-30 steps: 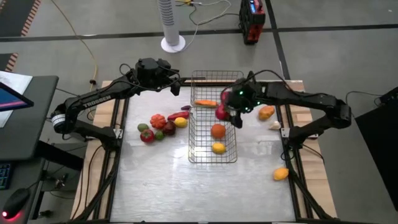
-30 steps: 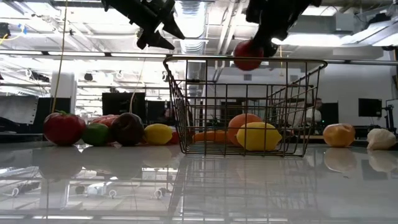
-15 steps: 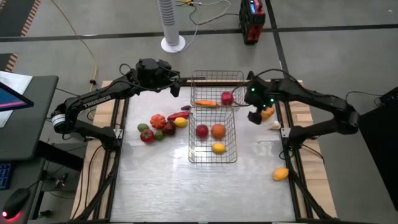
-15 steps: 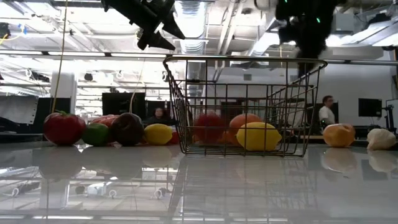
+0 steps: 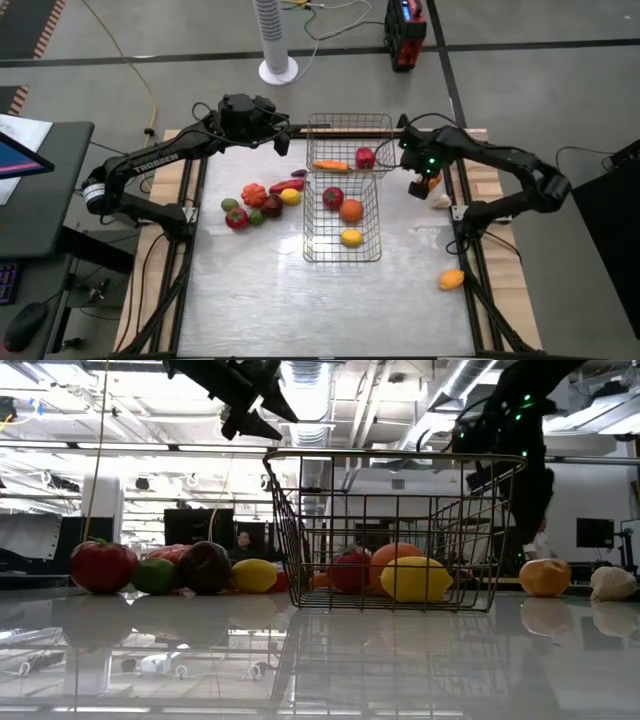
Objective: Sort produce into baskets
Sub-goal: Put the mango into the top wire basket, then put the garlic into the top wire basket
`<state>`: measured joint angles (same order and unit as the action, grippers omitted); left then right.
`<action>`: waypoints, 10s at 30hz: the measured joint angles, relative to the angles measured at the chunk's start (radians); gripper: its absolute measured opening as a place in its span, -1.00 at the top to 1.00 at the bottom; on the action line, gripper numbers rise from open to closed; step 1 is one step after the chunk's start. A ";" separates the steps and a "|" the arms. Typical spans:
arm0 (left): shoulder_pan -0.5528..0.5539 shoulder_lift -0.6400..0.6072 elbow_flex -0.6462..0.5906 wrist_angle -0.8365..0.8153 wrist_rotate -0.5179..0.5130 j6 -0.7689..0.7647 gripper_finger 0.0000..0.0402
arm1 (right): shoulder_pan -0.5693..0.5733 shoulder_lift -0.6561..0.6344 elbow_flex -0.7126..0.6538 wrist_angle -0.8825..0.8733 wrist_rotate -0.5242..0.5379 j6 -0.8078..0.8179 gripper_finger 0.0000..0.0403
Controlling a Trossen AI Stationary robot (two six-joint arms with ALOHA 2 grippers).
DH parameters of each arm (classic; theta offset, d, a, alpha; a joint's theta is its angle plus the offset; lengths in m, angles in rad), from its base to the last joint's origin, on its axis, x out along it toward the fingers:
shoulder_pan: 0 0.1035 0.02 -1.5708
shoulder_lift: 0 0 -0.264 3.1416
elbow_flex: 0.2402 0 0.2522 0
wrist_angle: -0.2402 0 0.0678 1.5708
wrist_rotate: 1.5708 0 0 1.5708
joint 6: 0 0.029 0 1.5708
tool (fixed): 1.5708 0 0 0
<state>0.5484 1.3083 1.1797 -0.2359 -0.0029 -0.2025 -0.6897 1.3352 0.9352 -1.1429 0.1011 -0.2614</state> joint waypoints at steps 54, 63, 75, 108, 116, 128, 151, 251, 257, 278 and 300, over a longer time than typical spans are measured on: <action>0.001 0.000 0.000 0.010 -0.004 0.005 -0.39 | 0.131 -0.086 0.240 0.381 -0.684 0.445 -0.65; 0.001 0.000 0.000 0.010 0.024 0.004 -0.39 | 0.223 -0.072 0.240 0.625 -0.741 0.552 -0.65; -0.003 0.000 0.000 0.010 0.026 0.011 -0.39 | 0.254 -0.053 0.239 0.627 -0.637 0.516 -0.65; -0.006 0.000 0.000 0.000 0.027 0.005 -0.39 | 0.084 -0.087 0.240 0.170 -0.134 0.339 -0.90; -0.006 0.000 0.000 -0.001 0.026 0.034 -0.39 | 0.152 -0.087 0.127 -0.125 -0.198 0.317 -0.90; -0.006 0.000 0.000 -0.001 0.026 0.077 -0.39 | 0.240 -0.087 -0.077 -0.218 0.015 0.142 -0.90; -0.006 0.000 0.000 0.002 0.023 0.088 -0.39 | 0.283 0.108 0.062 -0.312 0.008 0.126 -0.74; -0.005 -0.005 0.000 -0.036 0.017 0.076 -0.39 | 0.109 -0.323 -0.202 -0.113 -0.181 0.473 -0.58; -0.005 -0.005 0.000 -0.035 0.017 0.077 -0.39 | 0.101 -0.220 -0.135 -0.112 -0.124 0.409 -0.58; -0.005 -0.005 0.000 -0.037 0.047 0.103 -0.39 | 0.034 0.094 -0.138 -0.137 0.014 0.395 -0.58; -0.005 -0.005 0.000 -0.043 0.051 0.150 -0.39 | 0.051 -0.005 -0.161 -0.195 -0.035 0.429 -0.58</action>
<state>0.5430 1.3029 1.1801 -0.2790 0.0479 -0.0525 -0.6382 1.3300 0.7746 -1.3381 0.0662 0.1673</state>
